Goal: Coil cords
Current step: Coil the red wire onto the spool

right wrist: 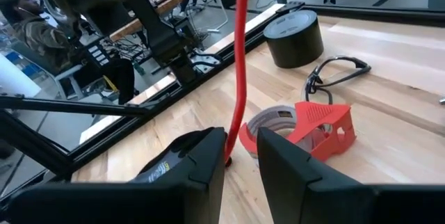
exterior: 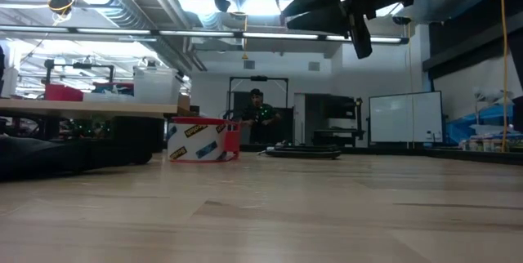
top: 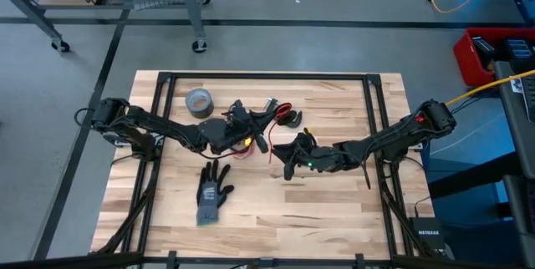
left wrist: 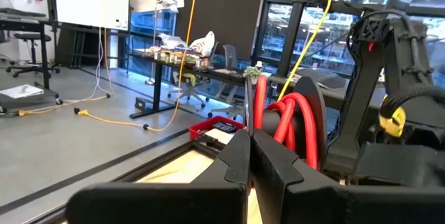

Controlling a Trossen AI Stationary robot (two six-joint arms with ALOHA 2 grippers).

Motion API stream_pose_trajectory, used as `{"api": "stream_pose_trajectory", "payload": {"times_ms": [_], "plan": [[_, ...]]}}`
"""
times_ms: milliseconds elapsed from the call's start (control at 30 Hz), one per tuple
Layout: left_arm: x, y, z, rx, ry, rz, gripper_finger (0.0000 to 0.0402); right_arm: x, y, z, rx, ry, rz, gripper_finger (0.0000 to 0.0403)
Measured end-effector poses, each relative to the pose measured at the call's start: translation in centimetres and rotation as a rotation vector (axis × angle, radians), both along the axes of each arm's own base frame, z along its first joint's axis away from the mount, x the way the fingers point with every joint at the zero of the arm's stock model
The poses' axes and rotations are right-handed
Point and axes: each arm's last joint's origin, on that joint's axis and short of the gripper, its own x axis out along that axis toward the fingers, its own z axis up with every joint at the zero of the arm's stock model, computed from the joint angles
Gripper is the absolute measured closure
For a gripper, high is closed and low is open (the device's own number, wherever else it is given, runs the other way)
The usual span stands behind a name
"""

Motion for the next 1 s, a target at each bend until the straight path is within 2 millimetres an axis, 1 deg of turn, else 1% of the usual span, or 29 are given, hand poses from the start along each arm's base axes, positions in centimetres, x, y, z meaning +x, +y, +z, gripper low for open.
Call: {"api": "stream_pose_trajectory", "payload": {"times_ms": [333,633,733,900,933,1000], "plan": [[0.0,0.0,0.2,0.006,-0.019,0.001,0.0401,0.7,0.2,-1.3,0.023,0.000,-0.004,0.0313],[0.0,0.0,0.2,0.007,-0.017,0.002,0.0401,0.8,0.3,-1.4,0.026,0.002,0.008,0.0315],[0.0,0.0,0.2,0.014,-0.012,0.002,0.0401,0.8,0.3,-1.4,0.026,0.004,0.015,0.0332],[0.0,-0.1,0.2,0.025,-0.003,0.001,0.0401,0.8,0.3,-1.4,-0.013,0.017,0.024,0.0390],[0.0,-0.2,0.1,0.027,0.001,-0.001,0.0401,0.8,0.3,-1.5,-0.032,0.024,0.029,0.0394],[0.0,-0.4,0.0,0.029,0.016,-0.006,0.0401,0.8,0.3,-1.5,-0.050,0.035,0.033,0.0391]]}}
